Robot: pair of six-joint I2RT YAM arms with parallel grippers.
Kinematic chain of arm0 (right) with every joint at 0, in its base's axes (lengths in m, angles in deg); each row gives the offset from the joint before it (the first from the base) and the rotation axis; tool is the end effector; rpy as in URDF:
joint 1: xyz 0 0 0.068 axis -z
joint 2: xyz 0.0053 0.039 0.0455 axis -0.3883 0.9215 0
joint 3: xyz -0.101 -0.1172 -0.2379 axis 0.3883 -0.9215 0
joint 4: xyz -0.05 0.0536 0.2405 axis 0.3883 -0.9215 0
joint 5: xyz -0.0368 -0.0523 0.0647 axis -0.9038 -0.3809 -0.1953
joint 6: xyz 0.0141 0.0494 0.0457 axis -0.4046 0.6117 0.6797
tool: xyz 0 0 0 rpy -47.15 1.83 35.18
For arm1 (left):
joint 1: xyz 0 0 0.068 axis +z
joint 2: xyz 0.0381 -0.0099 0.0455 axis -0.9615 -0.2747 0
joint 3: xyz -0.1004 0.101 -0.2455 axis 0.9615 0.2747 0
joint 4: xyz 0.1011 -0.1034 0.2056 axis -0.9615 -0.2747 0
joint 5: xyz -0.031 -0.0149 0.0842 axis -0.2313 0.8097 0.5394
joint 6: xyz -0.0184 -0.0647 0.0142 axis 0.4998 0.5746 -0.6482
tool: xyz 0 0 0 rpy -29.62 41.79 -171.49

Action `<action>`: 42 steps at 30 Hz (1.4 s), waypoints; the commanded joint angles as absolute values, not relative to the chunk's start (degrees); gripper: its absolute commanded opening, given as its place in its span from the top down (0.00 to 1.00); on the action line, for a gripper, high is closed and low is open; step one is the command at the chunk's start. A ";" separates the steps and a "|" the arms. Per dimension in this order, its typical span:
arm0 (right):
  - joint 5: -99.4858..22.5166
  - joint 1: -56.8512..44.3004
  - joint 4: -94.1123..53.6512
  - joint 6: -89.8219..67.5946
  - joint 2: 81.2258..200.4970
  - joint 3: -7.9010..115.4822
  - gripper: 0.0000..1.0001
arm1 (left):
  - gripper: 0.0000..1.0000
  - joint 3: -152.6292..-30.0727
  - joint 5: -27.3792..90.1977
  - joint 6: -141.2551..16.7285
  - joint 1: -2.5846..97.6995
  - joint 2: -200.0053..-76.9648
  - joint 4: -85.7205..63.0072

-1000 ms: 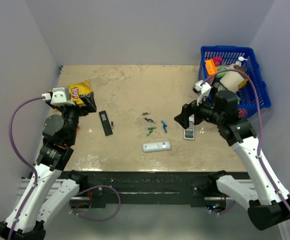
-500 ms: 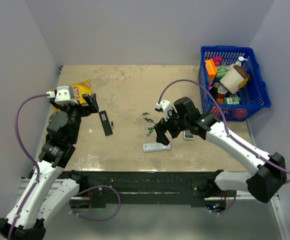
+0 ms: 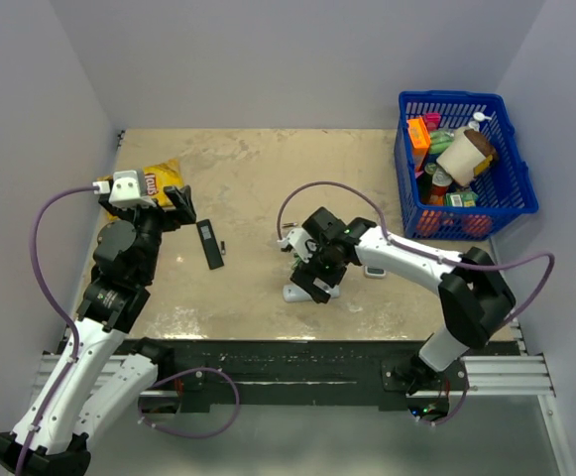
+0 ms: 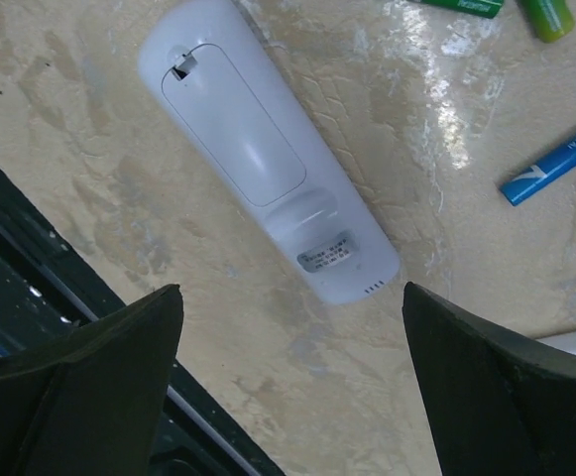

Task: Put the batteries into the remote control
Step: Pick up the remote control from the center of the board.

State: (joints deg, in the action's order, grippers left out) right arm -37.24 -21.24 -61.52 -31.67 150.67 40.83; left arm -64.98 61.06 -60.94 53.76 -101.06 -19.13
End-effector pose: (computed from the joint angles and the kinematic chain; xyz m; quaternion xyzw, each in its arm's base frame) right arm 0.2117 0.2170 0.2097 -0.4865 0.8531 0.1187 0.1463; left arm 0.1501 -0.0339 0.3790 -0.0894 0.6889 -0.0788 0.7150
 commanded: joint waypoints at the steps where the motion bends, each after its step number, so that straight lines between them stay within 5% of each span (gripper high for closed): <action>1: -38.75 -22.85 -63.67 -36.73 154.16 43.90 0.09 | 0.00 -65.06 61.99 -60.75 53.58 -100.78 -19.17; 19: -42.43 -28.21 -64.02 -35.34 163.58 43.55 0.24 | 0.00 -65.24 62.79 -60.92 53.58 -99.99 -20.84; 37: -39.10 -30.59 -54.01 -32.61 153.13 42.32 0.97 | 0.00 -63.92 49.17 -57.94 53.58 -101.84 -15.57; 42: -36.73 -30.50 -46.28 -30.76 148.64 40.47 1.00 | 0.00 -64.09 45.82 -54.78 53.58 -103.16 -14.69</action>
